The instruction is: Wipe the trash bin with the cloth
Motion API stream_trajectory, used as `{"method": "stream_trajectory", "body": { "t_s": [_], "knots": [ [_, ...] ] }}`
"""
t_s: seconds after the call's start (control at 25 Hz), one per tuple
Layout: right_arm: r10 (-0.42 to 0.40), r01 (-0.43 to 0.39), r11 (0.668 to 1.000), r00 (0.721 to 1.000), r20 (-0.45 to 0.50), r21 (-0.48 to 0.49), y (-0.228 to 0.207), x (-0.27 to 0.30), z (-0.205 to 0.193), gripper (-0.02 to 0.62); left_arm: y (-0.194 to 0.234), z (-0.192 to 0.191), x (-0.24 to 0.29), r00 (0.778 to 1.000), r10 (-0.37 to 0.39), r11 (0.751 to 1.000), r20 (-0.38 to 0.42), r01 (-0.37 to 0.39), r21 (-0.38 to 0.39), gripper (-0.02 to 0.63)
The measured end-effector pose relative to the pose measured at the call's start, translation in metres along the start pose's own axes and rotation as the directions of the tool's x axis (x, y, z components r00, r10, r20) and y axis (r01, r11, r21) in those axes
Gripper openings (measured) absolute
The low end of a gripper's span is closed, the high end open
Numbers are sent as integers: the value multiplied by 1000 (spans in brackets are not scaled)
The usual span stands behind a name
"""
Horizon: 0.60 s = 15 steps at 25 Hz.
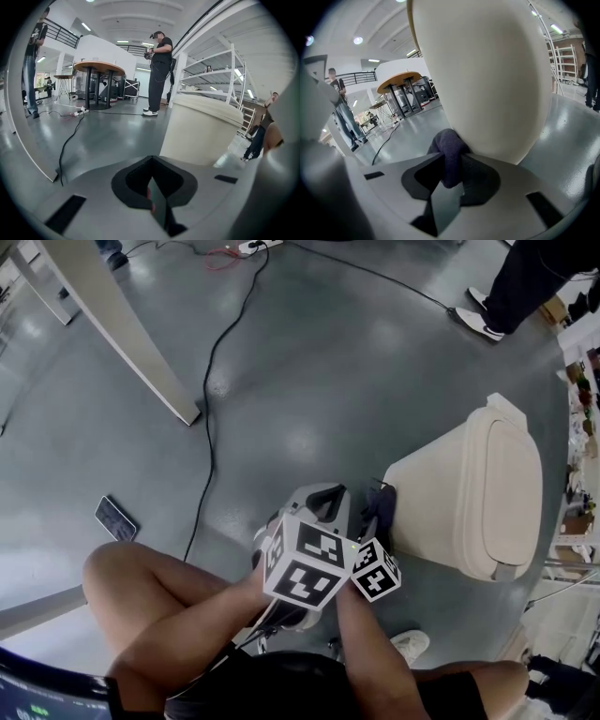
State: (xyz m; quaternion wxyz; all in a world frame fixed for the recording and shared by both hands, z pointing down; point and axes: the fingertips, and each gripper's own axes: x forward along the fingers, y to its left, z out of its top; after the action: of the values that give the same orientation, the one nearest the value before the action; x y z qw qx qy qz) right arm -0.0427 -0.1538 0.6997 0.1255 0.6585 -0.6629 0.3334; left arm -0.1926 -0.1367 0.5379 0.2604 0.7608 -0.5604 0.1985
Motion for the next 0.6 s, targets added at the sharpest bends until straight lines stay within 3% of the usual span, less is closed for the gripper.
{"method": "stream_trajectory", "body": {
  "t_s": [0.36,0.6],
  "knots": [
    [8,-8,1000,1000,-12,19,3,0,0,92,2,3,5,1000,-3,1000,2,3,0,0],
    [132,-138,987,988,79,83,42,-36,43,92,10,12,0,999,17,1000,32,-17,-5,0]
  ]
}}
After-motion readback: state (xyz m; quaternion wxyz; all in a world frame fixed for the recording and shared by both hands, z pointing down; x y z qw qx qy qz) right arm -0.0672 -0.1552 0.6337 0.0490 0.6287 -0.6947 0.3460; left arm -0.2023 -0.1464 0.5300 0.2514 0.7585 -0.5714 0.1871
